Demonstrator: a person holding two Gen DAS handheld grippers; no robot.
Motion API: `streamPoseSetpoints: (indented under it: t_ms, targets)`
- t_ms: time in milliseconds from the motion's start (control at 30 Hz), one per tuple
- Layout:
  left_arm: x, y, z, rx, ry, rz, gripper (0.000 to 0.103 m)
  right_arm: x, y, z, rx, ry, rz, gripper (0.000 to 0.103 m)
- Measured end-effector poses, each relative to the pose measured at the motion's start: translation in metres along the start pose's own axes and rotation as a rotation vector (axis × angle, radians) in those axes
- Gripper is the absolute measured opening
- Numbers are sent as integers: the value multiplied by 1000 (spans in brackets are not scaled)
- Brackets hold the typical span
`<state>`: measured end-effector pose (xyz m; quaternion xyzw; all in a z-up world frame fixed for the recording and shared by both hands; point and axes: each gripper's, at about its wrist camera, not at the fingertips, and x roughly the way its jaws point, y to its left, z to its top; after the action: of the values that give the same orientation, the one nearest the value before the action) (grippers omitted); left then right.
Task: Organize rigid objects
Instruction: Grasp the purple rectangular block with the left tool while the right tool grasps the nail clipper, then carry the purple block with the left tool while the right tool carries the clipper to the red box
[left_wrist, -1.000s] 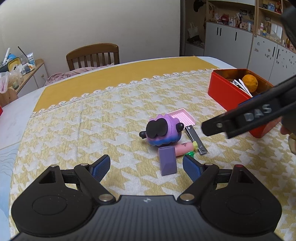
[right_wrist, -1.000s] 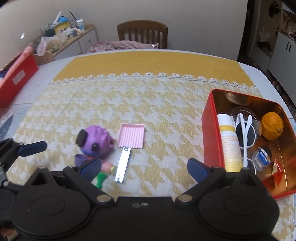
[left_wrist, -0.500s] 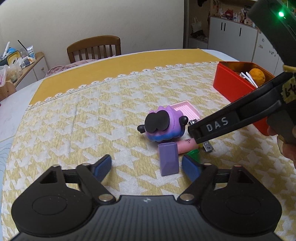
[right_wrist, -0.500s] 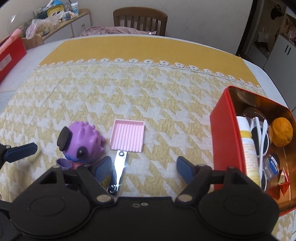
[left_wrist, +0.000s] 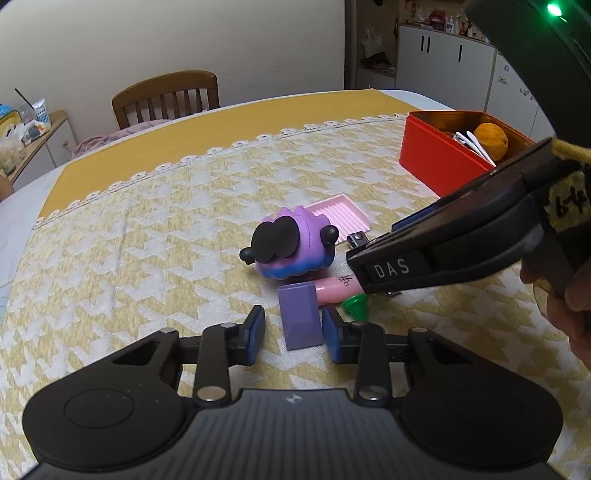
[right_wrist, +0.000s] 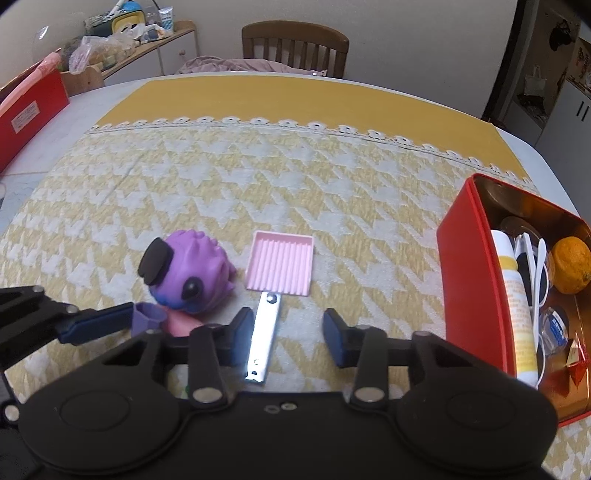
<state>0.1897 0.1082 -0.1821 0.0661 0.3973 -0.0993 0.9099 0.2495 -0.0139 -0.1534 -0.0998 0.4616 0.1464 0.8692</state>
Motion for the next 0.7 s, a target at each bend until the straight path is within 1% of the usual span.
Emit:
streamPoseSetpoints:
  t_ms: [33, 100, 133, 167, 300, 433, 700]
  targets:
    - [0, 1, 1, -9, 5, -7, 30, -1, 0, 0, 0, 0, 5, 33]
    - [-1, 3, 2, -21, 11, -11, 20, -2, 0, -1, -4, -2, 11, 20]
    - [-1, 4, 2, -21, 14, -10, 20, -2, 1, -2, -6, -3, 10, 18]
    - [-2, 4, 2, -20, 16, -9, 20, -3, 1, -3, -8, -3, 10, 11]
    - [-5, 5, 1, -21, 23, -1, 20, -6, 1, -4, -7, -5, 8, 11]
    - [-14, 7, 2, -39, 17, -6, 20, -13, -4, -8, 20, -12, 21, 11]
    - [-38, 11, 7, -89, 7, -40, 20, -44, -14, -18, 68, -45, 52, 11]
